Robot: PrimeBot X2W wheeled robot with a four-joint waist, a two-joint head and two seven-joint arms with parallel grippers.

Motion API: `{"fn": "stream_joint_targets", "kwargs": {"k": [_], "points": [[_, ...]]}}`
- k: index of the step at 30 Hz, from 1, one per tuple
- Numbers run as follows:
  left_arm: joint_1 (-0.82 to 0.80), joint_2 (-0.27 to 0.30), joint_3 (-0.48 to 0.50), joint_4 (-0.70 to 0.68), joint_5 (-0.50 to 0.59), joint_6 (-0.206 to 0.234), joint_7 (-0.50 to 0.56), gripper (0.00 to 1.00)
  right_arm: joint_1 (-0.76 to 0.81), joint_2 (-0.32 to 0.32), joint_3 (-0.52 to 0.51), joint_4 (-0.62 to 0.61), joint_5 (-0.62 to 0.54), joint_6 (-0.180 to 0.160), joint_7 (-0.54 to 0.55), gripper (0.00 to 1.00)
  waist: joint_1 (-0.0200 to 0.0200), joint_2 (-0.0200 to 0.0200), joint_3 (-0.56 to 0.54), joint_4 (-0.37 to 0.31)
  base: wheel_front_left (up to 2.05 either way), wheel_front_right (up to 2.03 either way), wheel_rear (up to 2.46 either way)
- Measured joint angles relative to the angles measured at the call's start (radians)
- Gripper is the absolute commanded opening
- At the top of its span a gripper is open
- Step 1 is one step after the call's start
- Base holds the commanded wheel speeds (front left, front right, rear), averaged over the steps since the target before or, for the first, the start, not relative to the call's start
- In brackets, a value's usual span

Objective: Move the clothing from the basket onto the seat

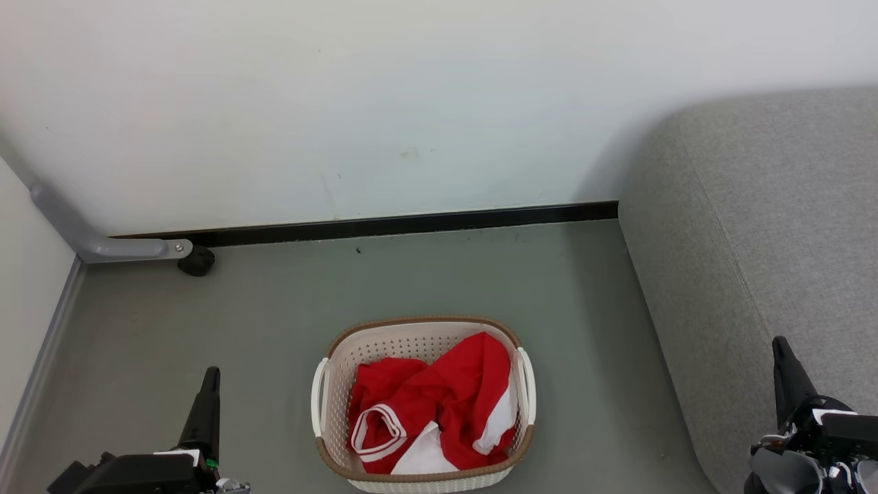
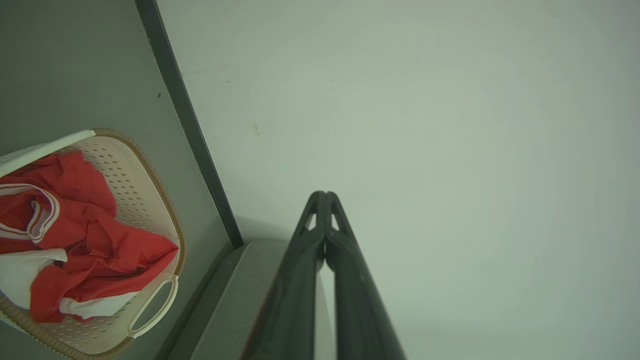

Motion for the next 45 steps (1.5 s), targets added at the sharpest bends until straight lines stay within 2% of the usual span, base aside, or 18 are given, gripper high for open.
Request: {"fn": "stream_joint_targets", "kwargs": {"k": [45], "points": [[0.000,0.000,0.000,0.000,0.000,0.000,0.000,0.00,0.000,0.000,0.000,0.000,0.000,0.000,0.000,0.00,0.0000,0.0000,0.000,0.000,0.00,0.00,0.00]]}}
